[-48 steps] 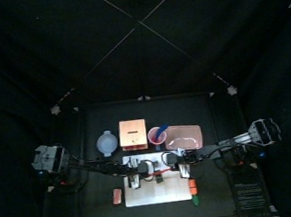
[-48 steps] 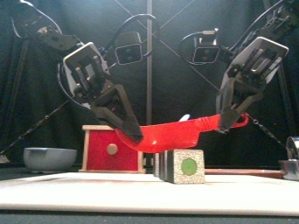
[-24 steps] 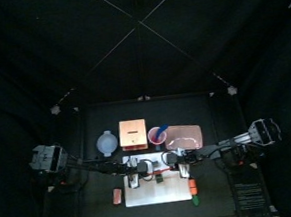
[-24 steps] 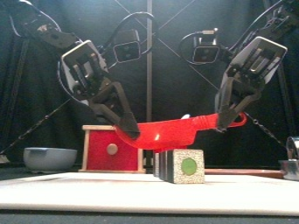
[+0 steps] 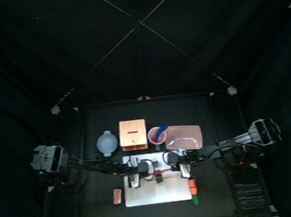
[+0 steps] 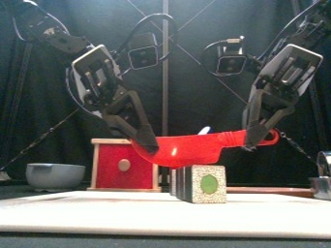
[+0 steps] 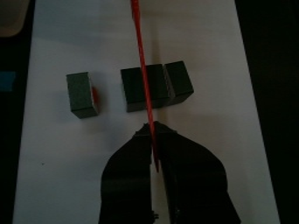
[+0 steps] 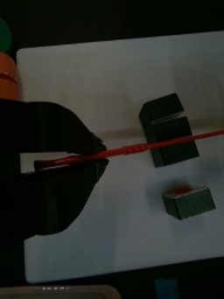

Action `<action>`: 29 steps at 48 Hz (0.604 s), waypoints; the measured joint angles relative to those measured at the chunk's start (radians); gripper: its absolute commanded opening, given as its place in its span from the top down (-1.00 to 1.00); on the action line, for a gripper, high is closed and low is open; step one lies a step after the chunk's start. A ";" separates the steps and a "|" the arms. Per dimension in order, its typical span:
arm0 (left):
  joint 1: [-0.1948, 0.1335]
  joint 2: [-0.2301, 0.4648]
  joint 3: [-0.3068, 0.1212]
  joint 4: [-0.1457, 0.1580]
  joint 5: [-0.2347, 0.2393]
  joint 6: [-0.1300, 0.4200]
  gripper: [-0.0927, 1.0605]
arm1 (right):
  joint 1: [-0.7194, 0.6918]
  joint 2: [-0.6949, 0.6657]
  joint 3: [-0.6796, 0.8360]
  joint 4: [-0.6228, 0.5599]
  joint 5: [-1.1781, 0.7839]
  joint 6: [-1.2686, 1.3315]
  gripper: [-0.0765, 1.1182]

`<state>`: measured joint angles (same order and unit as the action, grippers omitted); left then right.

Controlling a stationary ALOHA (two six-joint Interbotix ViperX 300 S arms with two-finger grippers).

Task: Place sushi on board then cut the sushi with the knife then place the pieces on the plate
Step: Cut the sushi into 4 pieces

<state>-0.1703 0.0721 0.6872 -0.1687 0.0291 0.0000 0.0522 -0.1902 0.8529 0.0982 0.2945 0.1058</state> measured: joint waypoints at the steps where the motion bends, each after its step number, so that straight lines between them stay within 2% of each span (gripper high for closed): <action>1: 0.000 0.000 0.000 0.000 0.000 0.000 0.19 | 0.000 0.000 0.000 0.000 -0.002 0.000 0.32; 29: 0.000 0.002 -0.002 -0.009 -0.002 -0.002 0.19 | 0.000 0.000 0.005 0.009 -0.003 0.000 0.33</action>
<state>-0.1703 0.0736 0.6857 -0.1779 0.0276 -0.0015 0.0522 -0.1902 0.8575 0.1074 0.2915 0.1058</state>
